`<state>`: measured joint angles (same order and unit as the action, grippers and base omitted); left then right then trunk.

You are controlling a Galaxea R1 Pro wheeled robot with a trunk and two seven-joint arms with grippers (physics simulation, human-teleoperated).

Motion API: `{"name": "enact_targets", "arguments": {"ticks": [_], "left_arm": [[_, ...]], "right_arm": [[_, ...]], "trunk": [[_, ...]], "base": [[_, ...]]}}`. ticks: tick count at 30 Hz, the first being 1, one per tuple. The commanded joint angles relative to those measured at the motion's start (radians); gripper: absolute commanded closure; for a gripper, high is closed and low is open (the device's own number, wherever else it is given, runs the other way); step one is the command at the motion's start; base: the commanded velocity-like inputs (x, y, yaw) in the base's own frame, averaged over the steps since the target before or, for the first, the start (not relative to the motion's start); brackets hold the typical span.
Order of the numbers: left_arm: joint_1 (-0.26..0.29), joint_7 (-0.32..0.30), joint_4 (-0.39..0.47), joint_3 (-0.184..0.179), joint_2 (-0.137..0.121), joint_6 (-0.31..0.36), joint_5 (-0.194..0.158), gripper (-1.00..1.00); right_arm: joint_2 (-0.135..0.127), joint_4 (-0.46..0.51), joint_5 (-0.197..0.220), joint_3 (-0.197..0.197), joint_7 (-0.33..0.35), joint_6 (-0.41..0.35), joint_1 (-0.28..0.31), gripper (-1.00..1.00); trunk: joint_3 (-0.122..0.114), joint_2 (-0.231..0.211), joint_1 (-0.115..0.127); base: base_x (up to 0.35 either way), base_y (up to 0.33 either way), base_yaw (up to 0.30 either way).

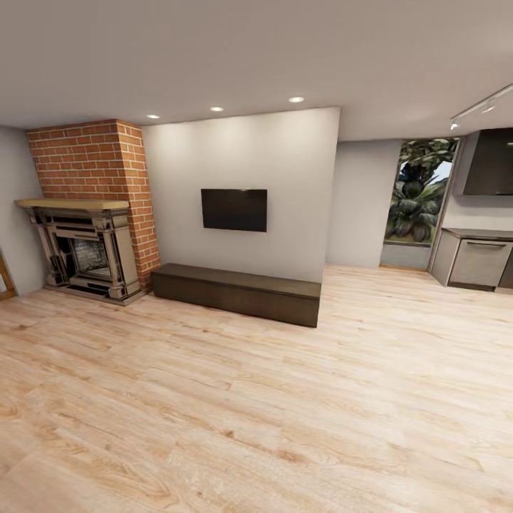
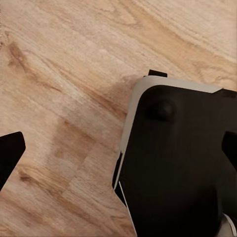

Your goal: Place each of the two pumpkins and all three candles from the living room inside a cabinet in the living room (use any cabinet), then make sure every cabinet is closed, and position the cauldron so it is next to a table in the living room.

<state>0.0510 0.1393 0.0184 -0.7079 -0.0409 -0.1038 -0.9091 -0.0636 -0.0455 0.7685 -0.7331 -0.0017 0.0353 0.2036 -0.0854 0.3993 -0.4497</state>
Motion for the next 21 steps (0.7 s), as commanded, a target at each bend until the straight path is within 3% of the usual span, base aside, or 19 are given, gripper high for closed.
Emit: {"name": "enact_targets", "arguments": {"ticks": [1, 21], "left_arm": [[0.0, 0.005, 0.002, -0.008, 0.0, 0.0, -0.007, -1.0], [0.0, 0.018, 0.009, -0.005, -0.008, -0.014, -0.007, -1.0]], "right_arm": [[0.001, -0.002, 0.006, -0.007, 0.0, 0.004, 0.0, -1.0], [0.0, 0.002, 0.013, -0.003, -0.002, 0.009, 0.0, -1.0]], "trunk": [[0.0, 0.001, 0.0], [0.0, 0.001, 0.0]], "base": [[0.0, 0.0, 0.0], [0.0, 0.0, 0.0]]}}
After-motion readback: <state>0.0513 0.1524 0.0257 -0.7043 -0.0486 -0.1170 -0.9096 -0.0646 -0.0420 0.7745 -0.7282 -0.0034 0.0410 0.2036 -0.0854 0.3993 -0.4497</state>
